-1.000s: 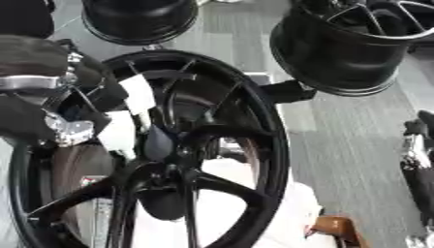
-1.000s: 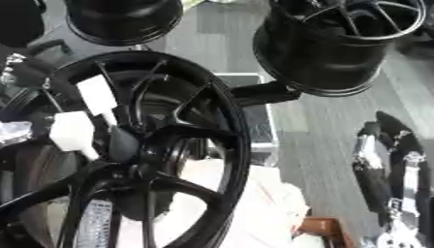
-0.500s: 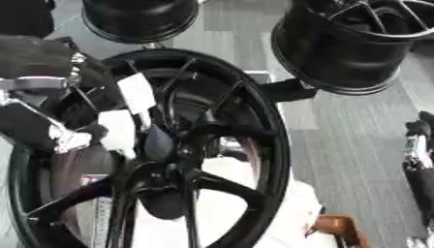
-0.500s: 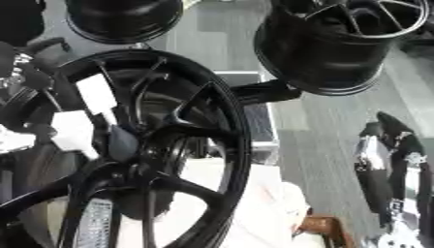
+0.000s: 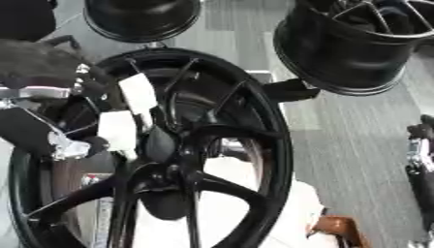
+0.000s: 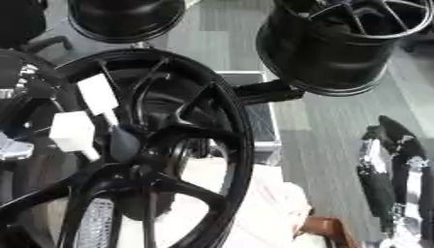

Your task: Pull the pin out of the wheel hub.

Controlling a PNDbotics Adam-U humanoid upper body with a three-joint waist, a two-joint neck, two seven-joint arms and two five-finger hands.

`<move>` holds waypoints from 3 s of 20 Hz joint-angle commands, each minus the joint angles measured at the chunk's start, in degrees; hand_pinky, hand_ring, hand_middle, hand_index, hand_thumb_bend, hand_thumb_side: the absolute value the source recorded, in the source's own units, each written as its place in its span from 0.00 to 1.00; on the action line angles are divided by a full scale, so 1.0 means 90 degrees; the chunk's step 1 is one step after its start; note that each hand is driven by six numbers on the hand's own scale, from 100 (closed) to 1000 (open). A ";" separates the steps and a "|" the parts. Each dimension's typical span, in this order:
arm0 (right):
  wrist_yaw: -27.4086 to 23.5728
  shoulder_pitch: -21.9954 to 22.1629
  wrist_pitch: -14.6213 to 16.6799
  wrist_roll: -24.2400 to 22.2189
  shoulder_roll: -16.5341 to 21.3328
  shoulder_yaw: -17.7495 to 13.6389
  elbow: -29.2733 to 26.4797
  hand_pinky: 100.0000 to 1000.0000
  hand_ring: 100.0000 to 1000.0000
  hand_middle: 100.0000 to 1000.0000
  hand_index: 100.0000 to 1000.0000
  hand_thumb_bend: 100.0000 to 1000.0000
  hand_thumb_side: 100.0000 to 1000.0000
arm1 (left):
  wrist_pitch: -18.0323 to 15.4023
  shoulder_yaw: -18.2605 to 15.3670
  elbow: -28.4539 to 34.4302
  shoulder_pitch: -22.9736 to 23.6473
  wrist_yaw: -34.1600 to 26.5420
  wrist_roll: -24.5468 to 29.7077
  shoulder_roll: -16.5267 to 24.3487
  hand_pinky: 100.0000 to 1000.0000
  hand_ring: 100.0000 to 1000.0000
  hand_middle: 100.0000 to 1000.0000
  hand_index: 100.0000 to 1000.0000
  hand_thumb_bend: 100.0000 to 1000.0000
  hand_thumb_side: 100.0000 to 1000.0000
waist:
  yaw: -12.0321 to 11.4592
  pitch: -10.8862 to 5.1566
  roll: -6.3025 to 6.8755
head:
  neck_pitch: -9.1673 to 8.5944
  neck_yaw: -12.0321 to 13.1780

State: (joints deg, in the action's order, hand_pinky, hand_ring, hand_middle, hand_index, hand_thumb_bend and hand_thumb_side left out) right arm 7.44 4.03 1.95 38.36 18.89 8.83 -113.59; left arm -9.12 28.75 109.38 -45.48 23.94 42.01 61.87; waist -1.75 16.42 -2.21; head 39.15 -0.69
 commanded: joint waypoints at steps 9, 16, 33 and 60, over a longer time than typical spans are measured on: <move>-0.0015 -0.0051 -0.0027 0.0005 0.0013 -0.0008 -0.0112 0.87 0.85 0.59 0.77 0.00 0.62 | 0.0028 -0.0013 -0.0094 -0.0102 0.0103 -0.0067 0.0048 0.87 0.83 0.71 0.90 0.12 0.86 | 0.0014 -0.0023 0.0002 | -0.0112 0.0035; -0.0016 -0.0050 -0.0038 0.0007 -0.0011 -0.0010 -0.0112 0.87 0.85 0.59 0.77 0.00 0.62 | 0.0076 0.0029 -0.0077 -0.0119 0.0075 -0.0030 0.0015 0.84 0.79 0.64 0.82 0.12 1.00 | 0.0020 -0.0021 -0.0007 | -0.0113 0.0055; -0.0049 -0.0062 -0.0044 0.0004 -0.0060 -0.0021 -0.0112 0.87 0.85 0.59 0.77 0.00 0.63 | 0.0022 0.0206 -0.0302 -0.0165 0.0381 -0.0023 -0.0163 0.81 0.75 0.57 0.80 0.14 1.00 | 0.0065 -0.0009 -0.0004 | -0.0128 0.0089; -0.0123 -0.0049 -0.0063 0.0012 -0.0113 -0.0020 -0.0112 0.87 0.85 0.59 0.78 0.00 0.64 | 0.0545 0.0319 -0.0402 -0.0194 -0.0183 -0.0672 -0.0361 0.56 0.44 0.29 0.47 0.00 0.56 | 0.0070 -0.0018 -0.0011 | -0.0146 0.0106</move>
State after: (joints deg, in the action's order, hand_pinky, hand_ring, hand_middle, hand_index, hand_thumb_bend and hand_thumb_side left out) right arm 6.73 3.60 1.47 38.37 17.41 8.85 -113.59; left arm -4.60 32.74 104.84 -46.61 23.30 36.34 56.93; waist -1.12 17.17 -2.47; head 38.65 0.26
